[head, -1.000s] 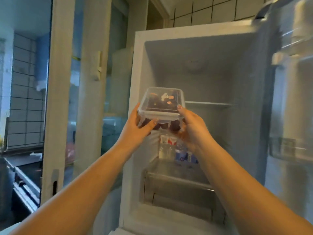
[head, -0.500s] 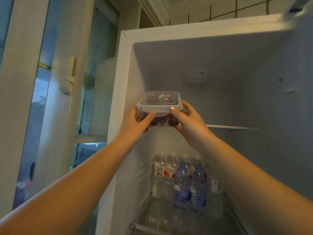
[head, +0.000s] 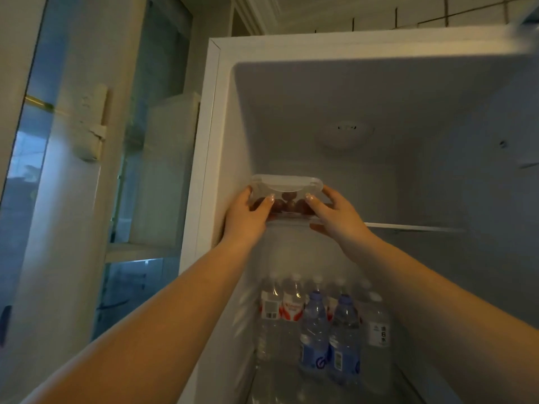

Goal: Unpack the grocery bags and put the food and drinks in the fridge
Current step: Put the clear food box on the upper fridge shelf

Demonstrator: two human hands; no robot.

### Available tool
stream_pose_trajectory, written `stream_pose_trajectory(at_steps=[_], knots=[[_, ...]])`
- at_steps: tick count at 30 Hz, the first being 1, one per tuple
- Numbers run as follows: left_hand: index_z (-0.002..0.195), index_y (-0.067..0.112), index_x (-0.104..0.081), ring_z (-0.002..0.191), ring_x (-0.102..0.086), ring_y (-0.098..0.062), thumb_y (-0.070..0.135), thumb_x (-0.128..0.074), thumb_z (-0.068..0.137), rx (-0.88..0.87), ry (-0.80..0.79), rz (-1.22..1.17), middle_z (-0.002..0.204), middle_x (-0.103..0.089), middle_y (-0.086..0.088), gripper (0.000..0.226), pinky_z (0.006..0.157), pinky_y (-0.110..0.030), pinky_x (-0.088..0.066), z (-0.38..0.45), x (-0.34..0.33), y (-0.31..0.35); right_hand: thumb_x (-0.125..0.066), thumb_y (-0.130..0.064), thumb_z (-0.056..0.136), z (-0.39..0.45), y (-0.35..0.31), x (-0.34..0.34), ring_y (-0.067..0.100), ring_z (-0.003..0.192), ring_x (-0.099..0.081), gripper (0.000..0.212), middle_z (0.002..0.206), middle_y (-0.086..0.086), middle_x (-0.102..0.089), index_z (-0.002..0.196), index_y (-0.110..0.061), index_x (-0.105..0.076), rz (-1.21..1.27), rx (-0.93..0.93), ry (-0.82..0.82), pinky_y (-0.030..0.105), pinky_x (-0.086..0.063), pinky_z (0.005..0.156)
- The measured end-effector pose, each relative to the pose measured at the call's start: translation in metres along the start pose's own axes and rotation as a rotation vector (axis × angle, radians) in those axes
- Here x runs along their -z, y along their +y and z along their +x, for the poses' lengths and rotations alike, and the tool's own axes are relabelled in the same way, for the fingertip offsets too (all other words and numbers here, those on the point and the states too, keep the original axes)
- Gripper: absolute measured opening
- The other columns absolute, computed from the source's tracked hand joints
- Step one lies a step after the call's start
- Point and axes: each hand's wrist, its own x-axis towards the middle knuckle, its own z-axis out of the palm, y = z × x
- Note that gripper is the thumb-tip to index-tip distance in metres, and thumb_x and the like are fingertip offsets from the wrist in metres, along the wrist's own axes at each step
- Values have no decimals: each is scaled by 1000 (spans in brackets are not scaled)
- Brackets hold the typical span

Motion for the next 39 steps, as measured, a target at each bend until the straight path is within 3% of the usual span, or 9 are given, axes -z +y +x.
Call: stream_pose_trajectory(at_steps=[4,6,9,12,15,19,26,34,39], knots=[[147,22,-26,125,-48,-25,29,-54,93,79,1,-63,143,-42,-2,61,91,-41,-51,4,-5,-7,-59,-34,89,5,3,-8,16,101,-60,55,116,4,-61,139,-22,-40,-31,-26,50,31,-54,77],[149,24,-15,133,-38,-26,30,-59,90,60,19,-10,149,-32,-1,74,104,-46,-41,-3,-6,-11,-60,-37,88,5,7,-8,18,110,-56,58,129,6,-54,139,-21,-38,-195,36,131,36,-52,86],[149,29,4,142,-15,-21,35,-61,87,-117,43,294,157,-5,2,90,116,-40,-18,-42,-8,-19,-61,-37,87,-10,14,-4,19,129,-39,62,141,6,-37,141,-21,-35,-540,333,245,38,-37,105],[134,33,33,139,26,-13,46,-50,91,-378,-51,704,149,35,6,95,114,-33,8,-71,-7,-27,-64,-31,84,-28,29,0,25,139,-24,71,153,11,-21,144,-19,-29,-921,624,199,40,-27,109],[124,27,46,128,44,-19,52,-36,93,-495,-131,1115,134,52,0,92,110,-41,22,-62,-6,-31,-68,-33,80,-31,44,1,34,138,-27,78,154,17,-18,144,-12,-29,-1198,660,108,57,-28,106],[124,17,50,129,42,-25,56,-31,93,-470,-165,1291,132,53,-6,94,113,-50,15,-50,-11,-39,-64,-32,84,-28,49,-4,32,140,-23,80,156,16,-8,147,-11,-20,-1269,602,48,55,-22,110],[128,13,41,135,35,-28,54,-40,92,-422,-167,1353,134,51,-9,97,114,-52,11,-30,-14,-58,-49,-39,92,-13,50,-9,23,145,0,78,157,7,13,150,-21,0,-1395,492,-18,49,-1,114],[127,10,39,137,30,-30,50,-47,91,-358,-148,1352,127,53,-10,101,112,-53,10,-21,-25,-73,-50,-29,88,2,59,-13,22,145,5,77,158,6,8,150,-21,-4,-1387,434,-15,47,8,113],[128,9,39,138,28,-30,47,-50,91,-372,-121,1339,139,43,-12,103,113,-51,9,-20,-26,-76,-52,-25,84,7,60,-15,22,145,1,76,158,6,0,149,-20,-12,-1327,428,11,48,8,113]])
